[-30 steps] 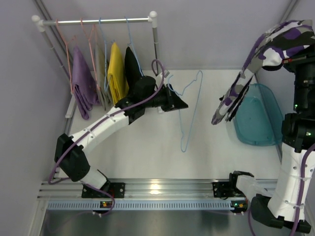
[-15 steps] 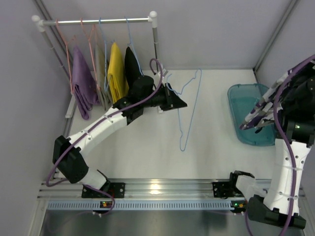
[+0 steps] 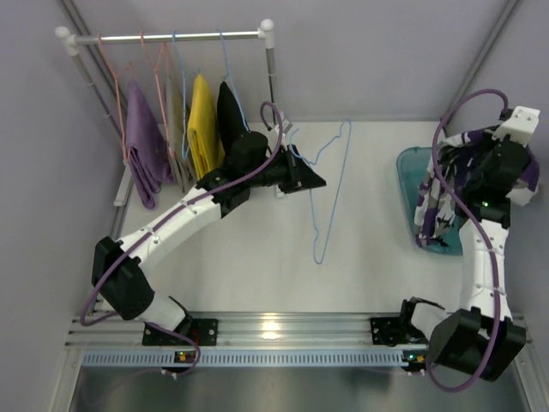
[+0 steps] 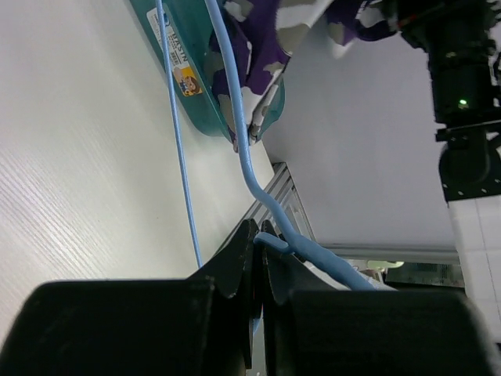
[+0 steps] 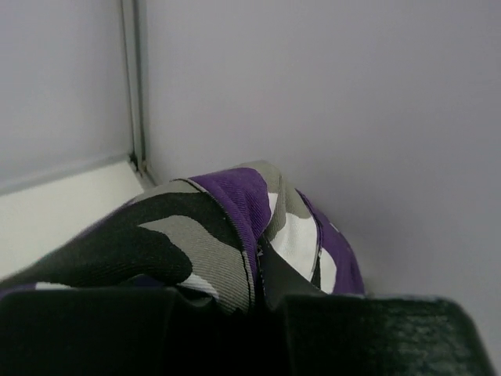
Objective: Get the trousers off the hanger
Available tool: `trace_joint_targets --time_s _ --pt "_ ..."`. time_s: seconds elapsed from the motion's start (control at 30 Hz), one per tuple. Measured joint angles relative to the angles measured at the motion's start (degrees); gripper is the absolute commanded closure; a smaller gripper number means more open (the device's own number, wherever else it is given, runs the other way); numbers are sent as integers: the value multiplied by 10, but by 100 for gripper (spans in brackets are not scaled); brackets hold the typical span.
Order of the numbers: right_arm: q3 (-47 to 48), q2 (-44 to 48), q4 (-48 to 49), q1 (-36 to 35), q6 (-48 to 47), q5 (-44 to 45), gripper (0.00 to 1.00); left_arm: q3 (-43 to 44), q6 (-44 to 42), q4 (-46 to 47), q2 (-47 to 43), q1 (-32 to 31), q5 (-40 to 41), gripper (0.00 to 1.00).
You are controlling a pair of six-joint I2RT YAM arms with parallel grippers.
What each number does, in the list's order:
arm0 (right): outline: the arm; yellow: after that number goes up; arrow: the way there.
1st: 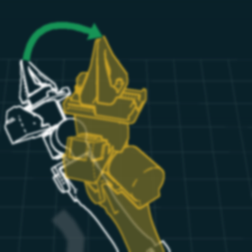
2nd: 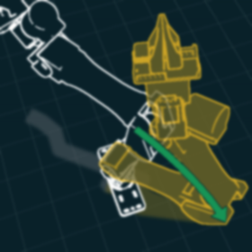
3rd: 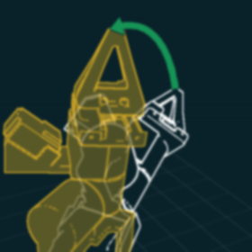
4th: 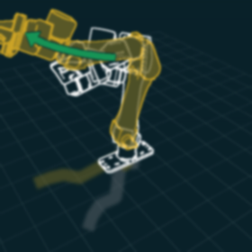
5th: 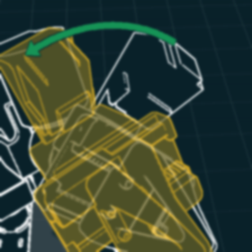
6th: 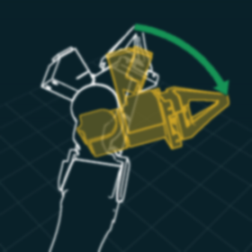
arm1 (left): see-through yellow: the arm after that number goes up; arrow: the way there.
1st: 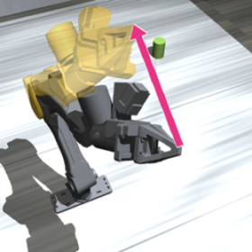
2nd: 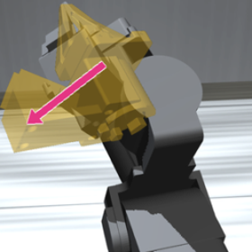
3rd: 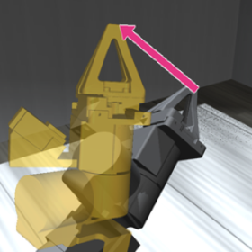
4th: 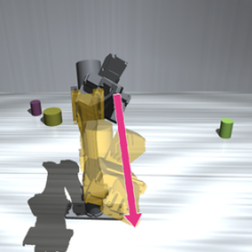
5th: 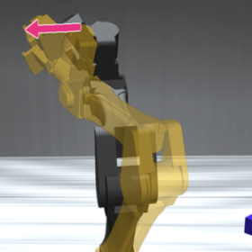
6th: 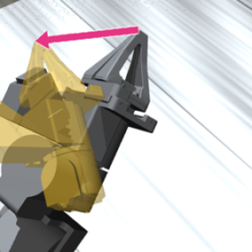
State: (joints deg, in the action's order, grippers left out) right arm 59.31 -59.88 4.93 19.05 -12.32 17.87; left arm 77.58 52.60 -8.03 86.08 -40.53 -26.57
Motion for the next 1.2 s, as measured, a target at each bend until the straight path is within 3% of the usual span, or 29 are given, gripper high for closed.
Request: trace_joint_targets --time_s 0.23,0.5,0.57,0.63,0.8,0.83,1.1,1.2 --pt "-70 -84 16 0 8 -57 100 2 0 -2 0 0 0 100" --pt "-67 -132 -10 0 62 -147 98 9 -6 -3 7 0 -2 100" --pt "-61 -133 -33 0 76 -166 78 9 -10 -8 7 0 -2 100" --pt "-53 -133 -60 0 91 -182 43 9 -14 -11 7 0 -2 100" --pt "-29 -134 -132 0 101 -206 16 9 -19 -22 7 0 -2 100" --pt "-21 -134 -157 2 100 -211 2 9 -20 -25 7 0 -2 100" --pt "35 -73 -290 67 110 -371 1 9 -35 -32 6 0 -2 100" --pt "76 -61 -297 105 150 -452 21 9 -36 -32 5 0 -2 100"
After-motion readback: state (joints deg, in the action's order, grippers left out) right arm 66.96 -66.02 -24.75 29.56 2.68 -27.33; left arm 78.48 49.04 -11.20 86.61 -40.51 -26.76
